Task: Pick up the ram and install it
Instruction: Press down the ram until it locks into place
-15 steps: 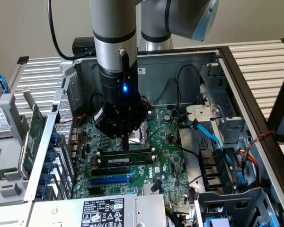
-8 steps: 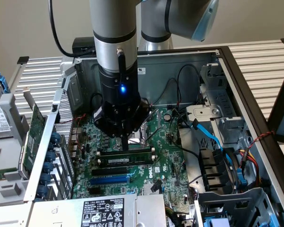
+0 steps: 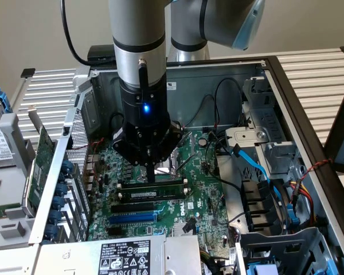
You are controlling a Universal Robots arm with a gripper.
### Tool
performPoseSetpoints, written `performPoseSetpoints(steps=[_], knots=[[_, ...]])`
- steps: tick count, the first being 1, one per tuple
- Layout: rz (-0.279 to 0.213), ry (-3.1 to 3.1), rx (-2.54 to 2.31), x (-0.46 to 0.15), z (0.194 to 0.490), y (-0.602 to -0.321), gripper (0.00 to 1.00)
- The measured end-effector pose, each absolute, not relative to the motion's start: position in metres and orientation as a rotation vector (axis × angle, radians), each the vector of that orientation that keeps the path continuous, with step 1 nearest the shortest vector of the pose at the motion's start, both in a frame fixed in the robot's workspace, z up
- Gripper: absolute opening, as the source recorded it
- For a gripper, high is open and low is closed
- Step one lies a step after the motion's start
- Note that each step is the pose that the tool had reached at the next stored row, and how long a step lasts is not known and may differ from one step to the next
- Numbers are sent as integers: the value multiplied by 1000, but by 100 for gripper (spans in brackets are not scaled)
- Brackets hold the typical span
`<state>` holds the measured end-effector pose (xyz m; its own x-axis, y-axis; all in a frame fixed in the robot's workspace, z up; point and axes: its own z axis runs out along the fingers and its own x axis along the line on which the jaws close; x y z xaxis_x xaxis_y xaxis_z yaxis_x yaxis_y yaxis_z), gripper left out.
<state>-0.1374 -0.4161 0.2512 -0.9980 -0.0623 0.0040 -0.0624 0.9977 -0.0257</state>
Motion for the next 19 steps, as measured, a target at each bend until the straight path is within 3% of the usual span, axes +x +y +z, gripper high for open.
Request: performPoseSetpoints(steps=[19], knots=[[41, -3143, 104, -93, 243, -416, 11]])
